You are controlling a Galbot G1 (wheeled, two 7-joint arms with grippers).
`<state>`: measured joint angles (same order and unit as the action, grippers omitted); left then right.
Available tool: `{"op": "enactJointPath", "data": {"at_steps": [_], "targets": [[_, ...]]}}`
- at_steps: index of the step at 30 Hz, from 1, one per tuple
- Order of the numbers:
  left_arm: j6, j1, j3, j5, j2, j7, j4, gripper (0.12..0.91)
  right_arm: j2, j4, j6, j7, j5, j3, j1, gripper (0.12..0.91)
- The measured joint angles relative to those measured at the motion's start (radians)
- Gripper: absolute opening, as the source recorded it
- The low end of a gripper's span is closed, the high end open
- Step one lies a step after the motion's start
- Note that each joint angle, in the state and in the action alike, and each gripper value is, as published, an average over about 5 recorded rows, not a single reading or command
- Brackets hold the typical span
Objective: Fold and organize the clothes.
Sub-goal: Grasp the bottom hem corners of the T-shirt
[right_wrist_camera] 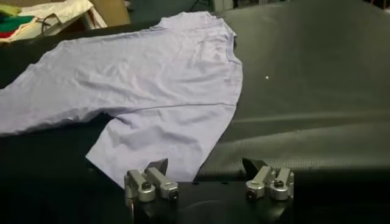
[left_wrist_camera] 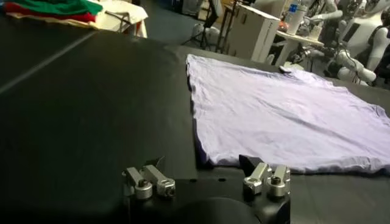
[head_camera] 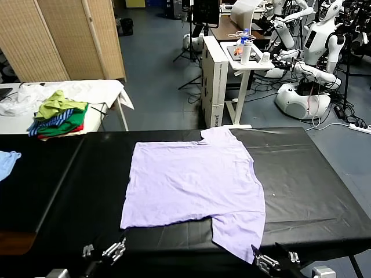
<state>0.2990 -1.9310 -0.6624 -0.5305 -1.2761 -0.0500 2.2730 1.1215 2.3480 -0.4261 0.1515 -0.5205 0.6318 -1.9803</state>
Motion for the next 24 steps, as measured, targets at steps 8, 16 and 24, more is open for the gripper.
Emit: {"op": "enactJointPath", "data": {"at_steps": [8, 16, 24], "targets": [[-0.002, 0.042, 0.016, -0.006, -0.012, -0.012, -0.032, 0.902, 0.016, -0.018, 0.0, 0.0, 0.023, -0.033, 0.017, 0.804], [-0.007, 0.072, 0.033, 0.012, -0.024, -0.012, -0.068, 0.642, 0.022, -0.031, 0.001, 0.001, 0.028, -0.045, 0.018, 0.583], [-0.012, 0.072, 0.042, 0.024, -0.031, -0.009, -0.081, 0.22, 0.021, -0.029, 0.004, -0.001, 0.028, -0.046, 0.012, 0.174]]}}
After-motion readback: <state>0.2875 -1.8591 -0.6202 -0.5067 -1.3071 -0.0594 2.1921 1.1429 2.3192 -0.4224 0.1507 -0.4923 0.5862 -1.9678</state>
